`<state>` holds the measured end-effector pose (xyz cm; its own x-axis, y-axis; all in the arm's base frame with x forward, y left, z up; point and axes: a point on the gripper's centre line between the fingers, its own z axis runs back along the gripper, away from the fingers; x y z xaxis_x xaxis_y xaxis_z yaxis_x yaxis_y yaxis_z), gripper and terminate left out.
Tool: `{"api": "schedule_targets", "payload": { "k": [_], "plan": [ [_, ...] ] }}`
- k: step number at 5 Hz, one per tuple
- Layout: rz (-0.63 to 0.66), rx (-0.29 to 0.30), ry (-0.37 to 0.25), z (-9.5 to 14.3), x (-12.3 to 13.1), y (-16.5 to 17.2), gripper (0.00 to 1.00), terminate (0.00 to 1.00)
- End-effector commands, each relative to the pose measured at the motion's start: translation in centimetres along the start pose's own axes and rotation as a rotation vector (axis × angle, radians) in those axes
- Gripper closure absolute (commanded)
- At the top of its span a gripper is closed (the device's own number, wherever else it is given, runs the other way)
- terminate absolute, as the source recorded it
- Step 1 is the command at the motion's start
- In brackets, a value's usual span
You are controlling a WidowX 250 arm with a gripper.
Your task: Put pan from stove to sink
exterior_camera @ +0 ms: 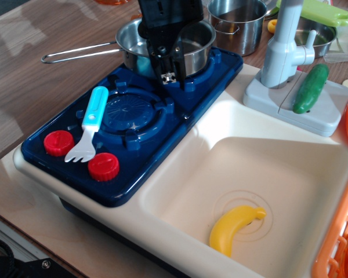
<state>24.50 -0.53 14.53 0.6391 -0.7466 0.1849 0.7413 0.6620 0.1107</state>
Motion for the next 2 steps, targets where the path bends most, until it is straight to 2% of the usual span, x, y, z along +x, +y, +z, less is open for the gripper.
{"api": "schedule_targets", "payload": {
  "k": [1,2],
  "plan": [
    [0.067,0.059,0.018,3.7,1.8,-3.4,1.00,0.00],
    [0.109,0.050,0.012,3.7,2.5,-5.9,1.00,0.00]
  ]
}}
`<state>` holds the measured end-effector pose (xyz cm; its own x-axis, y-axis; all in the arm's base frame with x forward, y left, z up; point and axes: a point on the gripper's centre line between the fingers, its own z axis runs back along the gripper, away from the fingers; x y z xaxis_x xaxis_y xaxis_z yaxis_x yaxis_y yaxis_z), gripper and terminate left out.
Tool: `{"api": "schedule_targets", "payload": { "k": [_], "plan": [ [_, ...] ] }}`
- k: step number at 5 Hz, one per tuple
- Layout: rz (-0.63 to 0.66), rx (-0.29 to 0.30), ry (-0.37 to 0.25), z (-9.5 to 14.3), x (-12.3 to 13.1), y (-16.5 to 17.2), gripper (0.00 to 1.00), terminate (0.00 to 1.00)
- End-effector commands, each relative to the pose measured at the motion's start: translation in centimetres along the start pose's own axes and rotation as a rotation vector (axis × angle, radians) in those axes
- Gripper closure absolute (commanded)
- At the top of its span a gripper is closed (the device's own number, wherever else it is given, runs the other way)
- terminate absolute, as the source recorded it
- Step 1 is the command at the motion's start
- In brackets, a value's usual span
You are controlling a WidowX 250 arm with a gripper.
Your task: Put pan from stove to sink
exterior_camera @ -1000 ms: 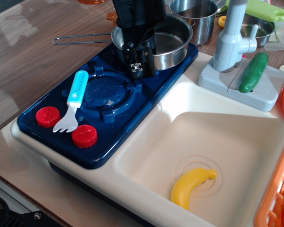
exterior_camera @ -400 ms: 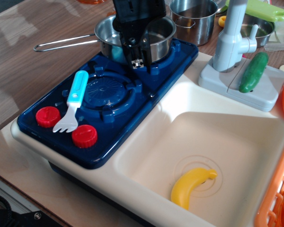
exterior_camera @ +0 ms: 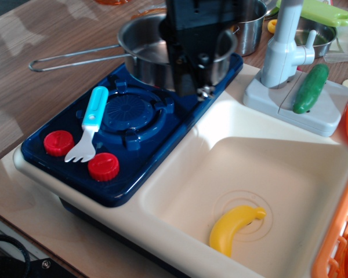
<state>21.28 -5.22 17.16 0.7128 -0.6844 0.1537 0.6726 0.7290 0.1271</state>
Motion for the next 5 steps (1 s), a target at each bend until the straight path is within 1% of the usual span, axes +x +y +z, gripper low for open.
{"api": "schedule_targets", "payload": {
  "k": [1,2,3,4,5],
  "plan": [
    [0.080,0.059,-0.043,0.4,1.9,-3.8,1.00,0.00],
    [0.146,0.064,-0.055,-0.2,3.5,-5.8,1.00,0.00],
    [0.186,0.056,-0.072,-0.9,4.3,-7.1,1.00,0.00],
    [0.203,0.018,-0.124,-1.5,4.2,-7.2,0.00,0.00],
    [0.203,0.018,-0.124,-1.5,4.2,-7.2,0.00,0.00]
  ]
}}
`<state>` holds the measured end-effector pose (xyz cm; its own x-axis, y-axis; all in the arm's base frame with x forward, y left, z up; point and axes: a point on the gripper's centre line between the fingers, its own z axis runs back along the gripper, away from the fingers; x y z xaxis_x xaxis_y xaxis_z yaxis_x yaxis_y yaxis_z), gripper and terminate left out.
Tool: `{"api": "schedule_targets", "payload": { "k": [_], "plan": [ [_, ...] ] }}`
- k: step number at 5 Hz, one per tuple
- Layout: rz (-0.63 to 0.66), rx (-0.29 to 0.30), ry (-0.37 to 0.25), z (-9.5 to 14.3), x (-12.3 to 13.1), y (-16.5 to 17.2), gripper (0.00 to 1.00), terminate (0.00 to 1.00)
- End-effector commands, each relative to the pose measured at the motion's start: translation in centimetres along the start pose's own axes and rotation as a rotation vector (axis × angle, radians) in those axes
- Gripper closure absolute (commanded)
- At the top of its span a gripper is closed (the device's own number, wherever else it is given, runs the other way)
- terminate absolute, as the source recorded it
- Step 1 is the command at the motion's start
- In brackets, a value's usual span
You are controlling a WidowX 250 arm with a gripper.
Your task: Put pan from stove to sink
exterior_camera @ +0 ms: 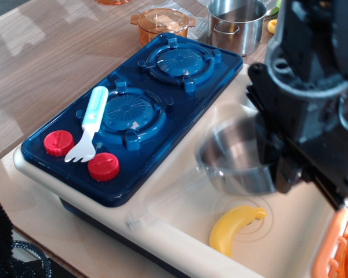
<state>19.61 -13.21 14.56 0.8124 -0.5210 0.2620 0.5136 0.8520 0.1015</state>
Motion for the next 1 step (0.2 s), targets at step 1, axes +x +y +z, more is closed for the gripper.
{"api": "schedule_targets", "payload": {
  "k": [1],
  "plan": [
    [0.001,-0.003,-0.037,0.79,0.43,0.05,0.00,1.00]
  ]
}}
